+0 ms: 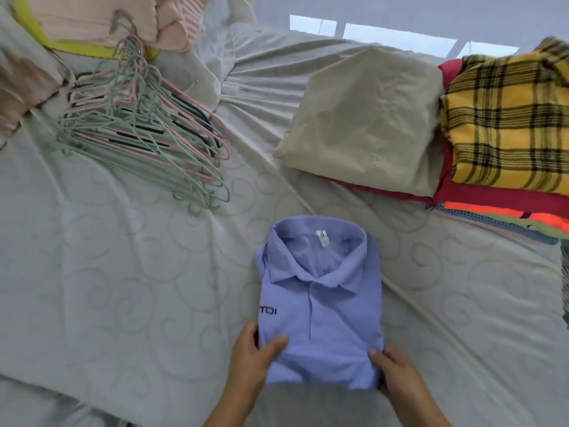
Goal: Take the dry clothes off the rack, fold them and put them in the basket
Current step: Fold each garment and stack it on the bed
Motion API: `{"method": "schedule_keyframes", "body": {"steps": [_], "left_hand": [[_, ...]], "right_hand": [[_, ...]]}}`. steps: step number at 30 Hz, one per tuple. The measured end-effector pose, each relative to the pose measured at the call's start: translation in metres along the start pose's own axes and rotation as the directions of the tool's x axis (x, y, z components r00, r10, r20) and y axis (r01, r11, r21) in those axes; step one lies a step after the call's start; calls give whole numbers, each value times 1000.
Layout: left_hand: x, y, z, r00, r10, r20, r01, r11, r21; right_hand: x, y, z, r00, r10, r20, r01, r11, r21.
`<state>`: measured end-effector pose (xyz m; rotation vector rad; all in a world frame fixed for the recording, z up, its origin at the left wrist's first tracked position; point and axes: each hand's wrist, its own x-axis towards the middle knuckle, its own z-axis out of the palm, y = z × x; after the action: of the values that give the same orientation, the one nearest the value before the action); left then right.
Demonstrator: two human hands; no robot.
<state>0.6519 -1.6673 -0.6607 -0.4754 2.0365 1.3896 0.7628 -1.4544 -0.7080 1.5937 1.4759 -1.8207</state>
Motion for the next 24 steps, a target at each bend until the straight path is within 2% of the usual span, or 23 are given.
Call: {"method": "schedule_keyframes", "body": {"steps": [2,4,6,8,11,12,13,15,16,18,19,21,22,24], "left_hand": [[-20,-28,-4,993,-106,41,106,994,9],[-35,-50,-6,977,-192,94,187,981,57],[-39,-63,-6,982,-179,67,173,981,83],[-30,-56,-6,992,-111,-62,115,991,73],[6,-17,-5,975,72,-210,-49,992,113],[21,-4,-3,965,144,-219,-100,974,202],[34,11,1,958,203,-200,-137,943,302],[56,36,11,964,251,-83,-178,850,495],[64,47,18,970,243,-18,-186,786,590],[70,72,27,973,230,4,-158,653,741],[71,83,30,970,242,-14,-143,618,773],[72,102,34,954,298,-32,-153,574,804],[71,111,37,946,323,-36,-166,575,801],[70,123,45,954,297,-34,-174,645,744]], "right_hand": [[-7,40,-11,999,32,-7,-33,987,-155],[-15,60,-15,999,-22,25,29,946,-324],[-27,49,-15,991,-133,-24,104,867,-487],[-28,27,-13,902,-405,-148,268,796,-543],[-16,-14,-9,730,-677,-94,480,606,-634],[-15,-36,-4,739,-672,-43,529,619,-581],[-12,-53,0,789,-614,-5,535,692,-484],[-2,-81,12,876,-477,66,467,807,-363],[2,-89,16,889,-452,75,444,810,-382],[12,-96,17,902,-431,14,389,801,-455],[15,-101,16,911,-412,-26,358,818,-449],[18,-110,14,940,-339,-36,317,909,-270],[17,-116,15,956,-291,-29,283,946,-157],[19,-125,19,979,-201,-11,201,979,-20]]}}
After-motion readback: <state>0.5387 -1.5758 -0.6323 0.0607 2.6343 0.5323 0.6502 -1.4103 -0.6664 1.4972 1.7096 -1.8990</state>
